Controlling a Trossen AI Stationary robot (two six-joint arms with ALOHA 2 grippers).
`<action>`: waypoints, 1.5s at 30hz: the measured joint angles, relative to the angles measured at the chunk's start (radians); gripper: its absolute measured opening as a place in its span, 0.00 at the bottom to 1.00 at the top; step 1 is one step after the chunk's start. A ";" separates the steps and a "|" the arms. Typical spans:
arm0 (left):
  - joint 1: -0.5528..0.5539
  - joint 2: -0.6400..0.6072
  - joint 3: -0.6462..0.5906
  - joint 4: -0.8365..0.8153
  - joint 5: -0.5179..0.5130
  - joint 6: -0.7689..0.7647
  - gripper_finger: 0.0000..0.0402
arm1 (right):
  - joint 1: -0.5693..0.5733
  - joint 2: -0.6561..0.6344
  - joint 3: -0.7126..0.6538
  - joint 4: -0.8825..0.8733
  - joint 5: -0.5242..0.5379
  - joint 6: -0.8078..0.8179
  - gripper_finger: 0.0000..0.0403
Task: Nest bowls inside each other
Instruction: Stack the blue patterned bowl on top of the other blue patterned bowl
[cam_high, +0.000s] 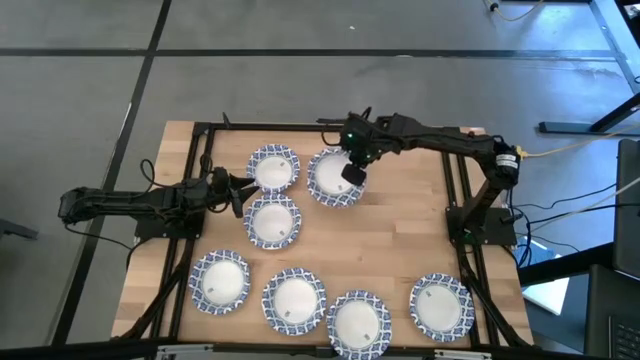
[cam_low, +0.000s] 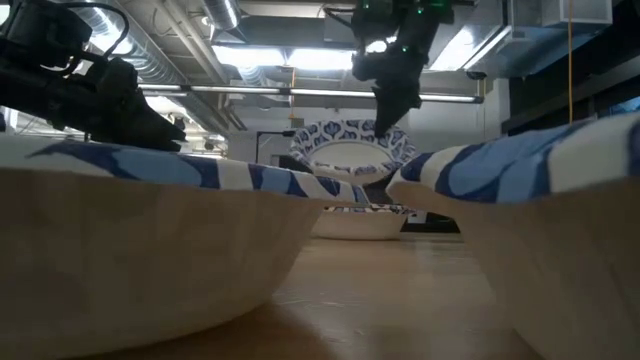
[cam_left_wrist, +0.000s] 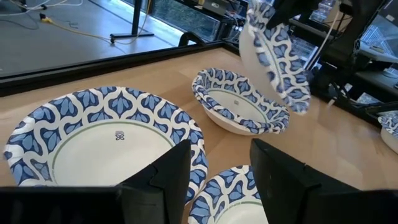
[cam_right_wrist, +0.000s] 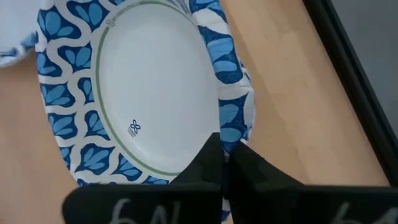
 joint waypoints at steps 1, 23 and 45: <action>0.000 0.000 0.000 0.000 0.000 0.001 0.40 | -0.006 0.000 -0.008 0.006 0.000 0.000 0.01; 0.000 0.000 0.000 0.000 -0.001 0.023 0.40 | -0.039 0.000 -0.204 0.176 -0.088 0.000 0.01; 0.000 0.000 0.000 0.000 -0.001 0.022 0.40 | -0.038 0.000 -0.215 0.182 -0.087 -0.010 0.40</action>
